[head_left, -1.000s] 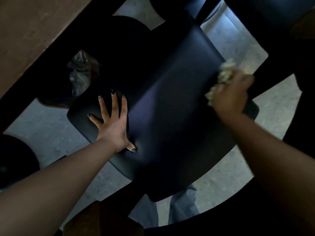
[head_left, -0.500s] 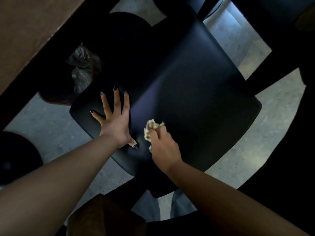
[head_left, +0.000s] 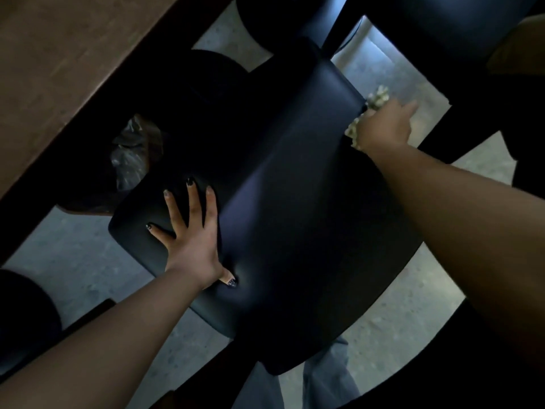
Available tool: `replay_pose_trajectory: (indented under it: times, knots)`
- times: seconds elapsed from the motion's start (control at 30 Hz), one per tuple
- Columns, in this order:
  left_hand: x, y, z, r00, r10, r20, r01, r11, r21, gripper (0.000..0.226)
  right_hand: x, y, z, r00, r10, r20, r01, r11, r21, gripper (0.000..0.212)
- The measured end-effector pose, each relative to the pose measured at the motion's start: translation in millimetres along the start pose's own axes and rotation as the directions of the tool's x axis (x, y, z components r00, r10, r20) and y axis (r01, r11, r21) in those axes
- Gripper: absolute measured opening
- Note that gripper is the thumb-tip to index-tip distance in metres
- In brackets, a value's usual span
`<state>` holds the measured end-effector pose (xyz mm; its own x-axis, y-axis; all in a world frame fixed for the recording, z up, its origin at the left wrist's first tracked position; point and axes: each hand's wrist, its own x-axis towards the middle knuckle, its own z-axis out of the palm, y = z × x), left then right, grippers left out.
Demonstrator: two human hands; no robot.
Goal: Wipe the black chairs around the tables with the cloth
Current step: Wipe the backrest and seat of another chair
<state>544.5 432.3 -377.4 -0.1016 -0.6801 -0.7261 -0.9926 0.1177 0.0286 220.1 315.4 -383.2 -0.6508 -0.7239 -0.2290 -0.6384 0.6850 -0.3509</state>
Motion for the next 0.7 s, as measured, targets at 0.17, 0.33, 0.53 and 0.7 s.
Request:
replay_pose_trajectory:
  times: [0.17,0.33,0.53,0.7]
  knots:
    - [0.2,1.2,0.3,1.000,-0.002,-0.003,0.002,1.000,-0.013,0.179,-5.9,-30.0,28.2,0.960,0.221,-0.170,-0.195,0.968,0.157,0.037]
    - [-0.4,2.2,-0.8,1.000,-0.008,-0.001,0.008,1.000,-0.011,0.178,-86.6,-41.0,41.6,0.857,-0.507,0.096,0.513,0.855,-0.071,0.045]
    - [0.1,2.4,-1.2,1.000,-0.013,0.002,0.013,1.000,-0.016,0.178,-32.9,-13.7,12.1,0.899,-0.429,-0.092,0.433,0.901,0.032,0.044]
    - [0.1,2.8,-1.3,1.000,-0.009,0.003,0.009,1.000,-0.021,0.178,15.1,-33.1,26.9,0.963,0.239,-0.123,-0.216,0.961,0.171,0.035]
